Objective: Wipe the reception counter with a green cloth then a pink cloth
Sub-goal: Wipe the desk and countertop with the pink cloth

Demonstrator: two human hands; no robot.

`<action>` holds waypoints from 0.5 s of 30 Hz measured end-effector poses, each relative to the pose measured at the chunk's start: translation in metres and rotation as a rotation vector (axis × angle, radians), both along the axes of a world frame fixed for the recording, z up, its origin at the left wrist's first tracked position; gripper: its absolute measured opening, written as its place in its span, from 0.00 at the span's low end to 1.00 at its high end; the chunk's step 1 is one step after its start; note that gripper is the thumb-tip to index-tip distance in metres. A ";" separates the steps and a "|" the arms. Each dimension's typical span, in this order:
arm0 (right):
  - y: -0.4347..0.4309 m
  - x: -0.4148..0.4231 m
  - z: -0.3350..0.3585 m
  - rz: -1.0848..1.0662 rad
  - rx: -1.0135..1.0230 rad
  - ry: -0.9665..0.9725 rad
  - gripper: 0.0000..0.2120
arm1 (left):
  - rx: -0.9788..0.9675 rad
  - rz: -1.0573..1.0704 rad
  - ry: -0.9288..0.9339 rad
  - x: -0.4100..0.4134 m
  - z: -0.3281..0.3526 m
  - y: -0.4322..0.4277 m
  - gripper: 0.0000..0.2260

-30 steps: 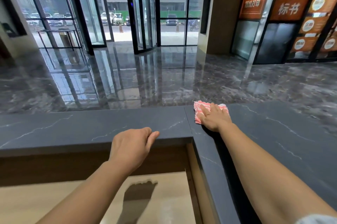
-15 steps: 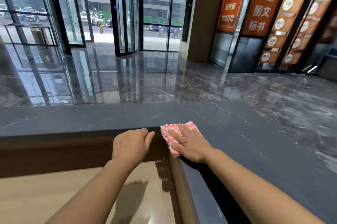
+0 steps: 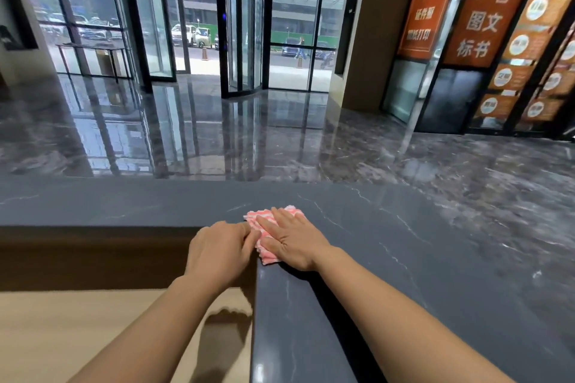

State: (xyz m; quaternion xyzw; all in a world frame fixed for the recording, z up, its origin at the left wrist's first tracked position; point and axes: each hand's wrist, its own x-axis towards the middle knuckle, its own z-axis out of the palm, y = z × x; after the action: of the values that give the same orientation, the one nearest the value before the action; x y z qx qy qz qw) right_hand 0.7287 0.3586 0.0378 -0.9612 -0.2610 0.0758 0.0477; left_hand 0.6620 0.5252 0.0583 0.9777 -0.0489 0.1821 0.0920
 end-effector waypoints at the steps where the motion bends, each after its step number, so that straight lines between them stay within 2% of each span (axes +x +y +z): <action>1: -0.005 0.010 0.000 0.005 0.003 0.000 0.26 | 0.007 -0.007 -0.007 0.005 0.000 -0.009 0.16; 5: -0.024 0.053 0.000 0.006 -0.007 -0.014 0.26 | 0.008 -0.016 0.001 0.025 0.000 -0.043 0.10; 9: -0.048 0.083 0.000 -0.013 -0.001 -0.015 0.26 | 0.029 -0.093 0.131 0.033 -0.004 -0.071 0.08; 15: -0.125 0.121 0.001 -0.172 -0.032 -0.017 0.27 | 0.162 -0.131 0.404 0.049 0.006 -0.117 0.19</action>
State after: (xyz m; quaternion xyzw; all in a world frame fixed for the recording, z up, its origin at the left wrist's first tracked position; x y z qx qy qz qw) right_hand 0.8493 0.2338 0.0388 -0.9813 -0.1768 0.0674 0.0365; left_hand 0.7108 0.4078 0.0643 0.9933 -0.1071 -0.0282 0.0329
